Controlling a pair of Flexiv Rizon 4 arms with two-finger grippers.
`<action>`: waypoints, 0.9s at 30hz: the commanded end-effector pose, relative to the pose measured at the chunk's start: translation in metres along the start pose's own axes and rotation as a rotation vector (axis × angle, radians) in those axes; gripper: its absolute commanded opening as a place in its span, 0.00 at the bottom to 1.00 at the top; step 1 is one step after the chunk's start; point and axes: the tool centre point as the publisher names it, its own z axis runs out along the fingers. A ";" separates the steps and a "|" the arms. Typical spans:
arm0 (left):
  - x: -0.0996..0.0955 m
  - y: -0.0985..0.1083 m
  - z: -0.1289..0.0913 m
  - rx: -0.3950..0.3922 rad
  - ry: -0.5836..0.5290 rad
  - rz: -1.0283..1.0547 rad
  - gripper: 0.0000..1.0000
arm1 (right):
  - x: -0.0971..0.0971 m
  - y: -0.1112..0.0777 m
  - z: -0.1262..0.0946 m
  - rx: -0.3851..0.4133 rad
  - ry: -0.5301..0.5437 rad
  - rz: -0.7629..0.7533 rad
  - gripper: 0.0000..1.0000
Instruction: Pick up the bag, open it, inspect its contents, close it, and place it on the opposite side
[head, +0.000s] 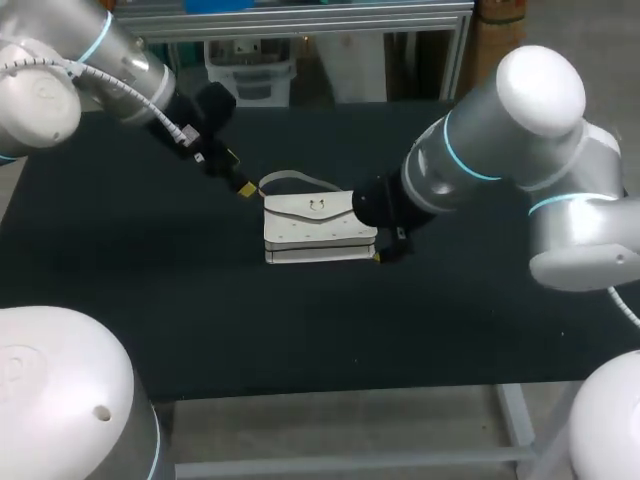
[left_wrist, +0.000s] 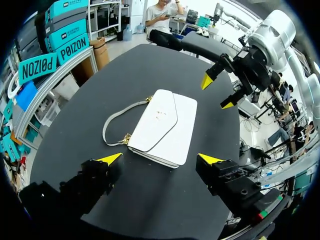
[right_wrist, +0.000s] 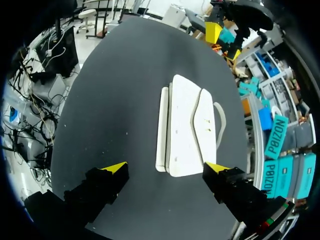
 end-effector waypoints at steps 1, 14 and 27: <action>0.000 0.002 0.002 -0.001 0.016 0.019 1.00 | -0.001 0.010 0.011 0.048 -0.037 -0.001 1.00; -0.009 0.007 0.019 0.043 0.056 0.323 1.00 | 0.000 0.004 0.031 0.122 -0.115 -0.054 1.00; -0.014 0.002 0.030 0.045 0.095 0.456 1.00 | -0.012 -0.002 0.048 0.208 -0.166 -0.089 1.00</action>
